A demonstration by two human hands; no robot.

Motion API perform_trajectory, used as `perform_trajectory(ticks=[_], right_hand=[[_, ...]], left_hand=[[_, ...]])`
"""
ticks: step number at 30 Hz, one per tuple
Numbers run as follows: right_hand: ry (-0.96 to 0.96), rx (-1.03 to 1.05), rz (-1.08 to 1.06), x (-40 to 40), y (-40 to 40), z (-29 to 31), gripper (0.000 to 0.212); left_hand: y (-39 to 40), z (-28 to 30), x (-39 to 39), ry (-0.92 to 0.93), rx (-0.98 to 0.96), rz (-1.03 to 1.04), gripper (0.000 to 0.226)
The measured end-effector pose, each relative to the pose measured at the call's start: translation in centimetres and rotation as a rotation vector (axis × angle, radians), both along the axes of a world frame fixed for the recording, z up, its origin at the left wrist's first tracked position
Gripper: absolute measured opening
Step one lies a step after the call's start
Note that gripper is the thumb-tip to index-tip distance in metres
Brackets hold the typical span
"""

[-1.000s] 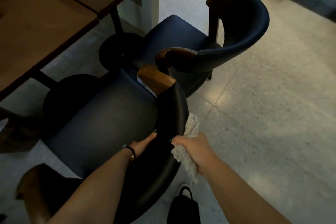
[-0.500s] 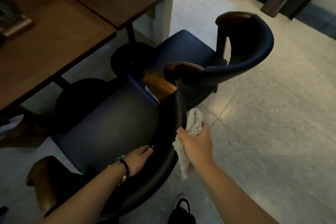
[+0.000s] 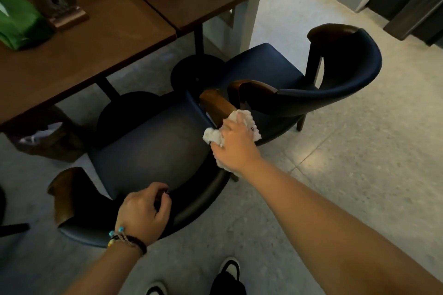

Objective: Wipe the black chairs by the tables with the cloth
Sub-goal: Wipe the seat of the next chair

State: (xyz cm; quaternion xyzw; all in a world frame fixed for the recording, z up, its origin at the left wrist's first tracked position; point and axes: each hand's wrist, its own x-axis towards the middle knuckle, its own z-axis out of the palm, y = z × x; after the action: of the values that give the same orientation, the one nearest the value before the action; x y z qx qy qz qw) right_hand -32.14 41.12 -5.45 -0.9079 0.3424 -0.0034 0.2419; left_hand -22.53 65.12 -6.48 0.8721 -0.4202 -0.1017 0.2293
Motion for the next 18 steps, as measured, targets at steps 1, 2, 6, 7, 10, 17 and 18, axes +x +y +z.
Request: perform_trajectory(ticks=[1, 2, 6, 7, 10, 17, 18], right_hand=[[0.013, -0.038, 0.054, -0.4, 0.9, 0.1, 0.039], [0.01, -0.058, 0.112, -1.0, 2.0, 0.1, 0.036], [-0.027, -0.097, 0.297, -2.6, 2.8, 1.0, 0.022], [-0.054, -0.152, 0.309, -2.2, 1.6, 1.3, 0.019], [-0.037, -0.083, 0.13, 0.1, -2.1, 2.1, 0.024], [0.178, -0.336, 0.413, -0.3, 3.8, 0.3, 0.045], [0.136, -0.342, 0.489, -0.4, 4.0, 0.5, 0.037]], left_hand=[[0.0, 0.1, -0.1, -0.015, -0.009, 0.009, 0.04], [0.0, 0.1, -0.1, -0.017, -0.011, 0.02, 0.041], [0.0, -0.1, -0.2, 0.016, 0.009, 0.046, 0.046], [0.1, -0.1, -0.2, 0.014, 0.014, 0.046, 0.047], [0.1, -0.1, -0.3, 0.014, 0.021, 0.047, 0.043], [0.0, 0.1, -0.2, 0.043, -0.021, 0.041, 0.03], [-0.1, 0.2, -0.2, 0.038, -0.034, 0.038, 0.029]])
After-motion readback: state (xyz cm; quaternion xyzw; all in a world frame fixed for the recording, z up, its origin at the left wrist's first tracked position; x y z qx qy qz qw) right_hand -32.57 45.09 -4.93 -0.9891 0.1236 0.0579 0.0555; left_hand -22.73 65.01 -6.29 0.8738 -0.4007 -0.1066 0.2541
